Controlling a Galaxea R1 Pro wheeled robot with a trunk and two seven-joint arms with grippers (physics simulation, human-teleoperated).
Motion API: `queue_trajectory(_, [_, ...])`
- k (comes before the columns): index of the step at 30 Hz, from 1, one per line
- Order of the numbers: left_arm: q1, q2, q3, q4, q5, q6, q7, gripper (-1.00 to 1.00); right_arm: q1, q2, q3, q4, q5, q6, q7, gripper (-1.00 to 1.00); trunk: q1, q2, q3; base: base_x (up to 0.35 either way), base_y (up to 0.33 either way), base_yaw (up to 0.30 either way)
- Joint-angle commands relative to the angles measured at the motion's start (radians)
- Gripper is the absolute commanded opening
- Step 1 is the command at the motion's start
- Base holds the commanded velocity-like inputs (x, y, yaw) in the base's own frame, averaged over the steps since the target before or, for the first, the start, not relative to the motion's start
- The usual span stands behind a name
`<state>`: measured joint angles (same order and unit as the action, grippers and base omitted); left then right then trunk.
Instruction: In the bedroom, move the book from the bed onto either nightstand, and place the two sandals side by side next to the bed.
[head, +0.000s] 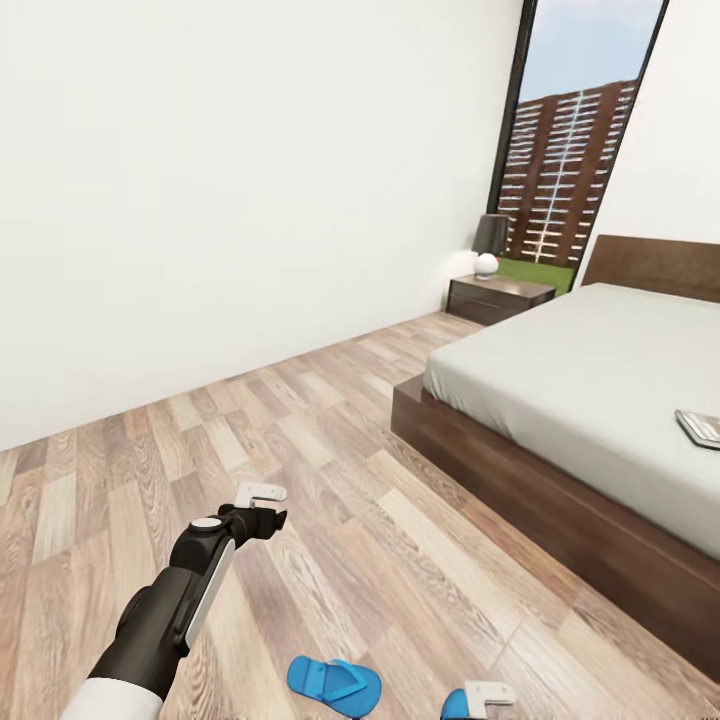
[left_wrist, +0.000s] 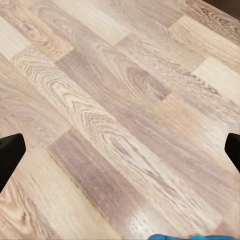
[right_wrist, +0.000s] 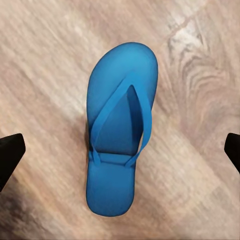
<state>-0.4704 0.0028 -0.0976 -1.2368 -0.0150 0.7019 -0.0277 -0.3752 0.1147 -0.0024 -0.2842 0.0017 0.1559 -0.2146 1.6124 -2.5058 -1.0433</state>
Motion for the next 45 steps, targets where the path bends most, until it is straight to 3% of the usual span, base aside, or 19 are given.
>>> queue_trajectory(1, [0.000, 0.000, 0.000, -0.001, -0.002, 0.005, -0.003, 1.00, 0.000, 0.000, 0.000, -0.002, 0.000, 0.006, -0.003, 1.00, 0.000, -0.001, -0.005, 0.000, 0.000, 0.000])
queue_trajectory(22, [0.000, 0.000, -0.001, -0.001, -0.003, 0.003, -0.003, 1.00, -0.063, -0.003, 0.000, -0.002, 0.001, 0.030, -0.004, 1.00, 0.001, -0.001, -0.009, 0.000, 0.000, 0.000])
queue_trajectory(45, [0.000, 0.000, -0.002, -0.002, -0.002, 0.002, -0.003, 1.00, -0.113, -0.002, -0.001, -0.002, 0.000, 0.064, -0.004, 1.00, 0.011, -0.006, -0.098, 0.000, 0.000, 0.000])
